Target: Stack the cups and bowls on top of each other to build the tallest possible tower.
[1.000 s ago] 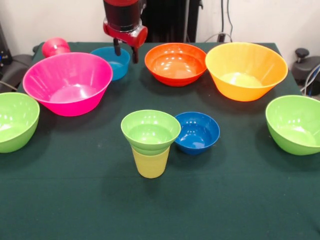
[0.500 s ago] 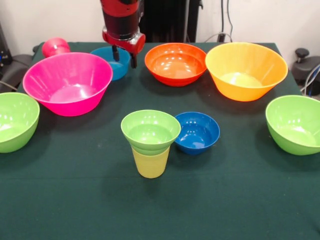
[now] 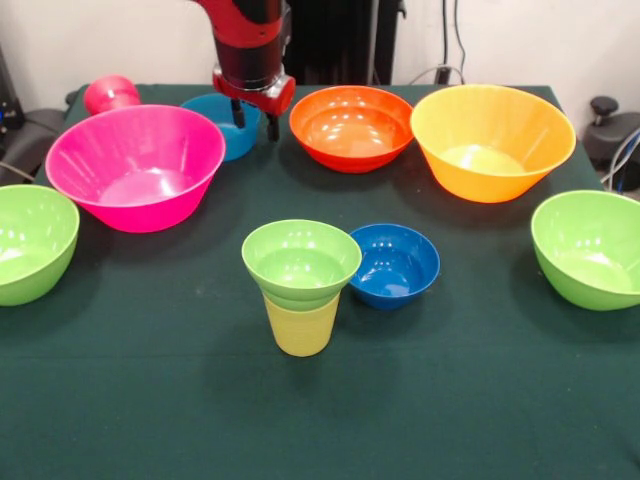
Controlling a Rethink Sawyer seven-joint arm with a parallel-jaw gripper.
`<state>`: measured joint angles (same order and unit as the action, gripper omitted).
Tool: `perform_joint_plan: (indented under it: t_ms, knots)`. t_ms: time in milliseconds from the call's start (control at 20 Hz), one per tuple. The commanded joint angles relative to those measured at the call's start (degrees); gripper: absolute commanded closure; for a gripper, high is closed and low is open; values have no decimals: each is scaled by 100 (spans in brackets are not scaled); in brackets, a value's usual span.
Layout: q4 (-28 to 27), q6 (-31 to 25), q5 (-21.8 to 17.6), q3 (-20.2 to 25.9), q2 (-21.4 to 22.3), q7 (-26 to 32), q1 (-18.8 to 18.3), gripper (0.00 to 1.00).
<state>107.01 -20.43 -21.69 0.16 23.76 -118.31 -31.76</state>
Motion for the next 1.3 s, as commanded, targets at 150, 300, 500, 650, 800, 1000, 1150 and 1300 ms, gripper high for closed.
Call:
perform_joint_plan:
  t_ms: [150, 300, 500, 650, 800, 1000, 1150, 1300]
  knots:
    - [-119, 719, -424, 168, -302, -188, -4, 0]
    - [-61, 697, -428, 184, -230, -159, 3, 0]
    - [-136, 547, -422, 211, -216, -90, -2, 0]
    - [-173, 483, -425, 212, -211, -63, 7, 0]
    - [-215, 445, -422, 208, -225, -49, 19, 0]
    - [-192, 456, -426, 211, -242, -57, 19, 0]
    - [-222, 416, -410, 210, -244, -52, 23, 0]
    - [-225, 400, -393, 213, -244, -60, 21, 0]
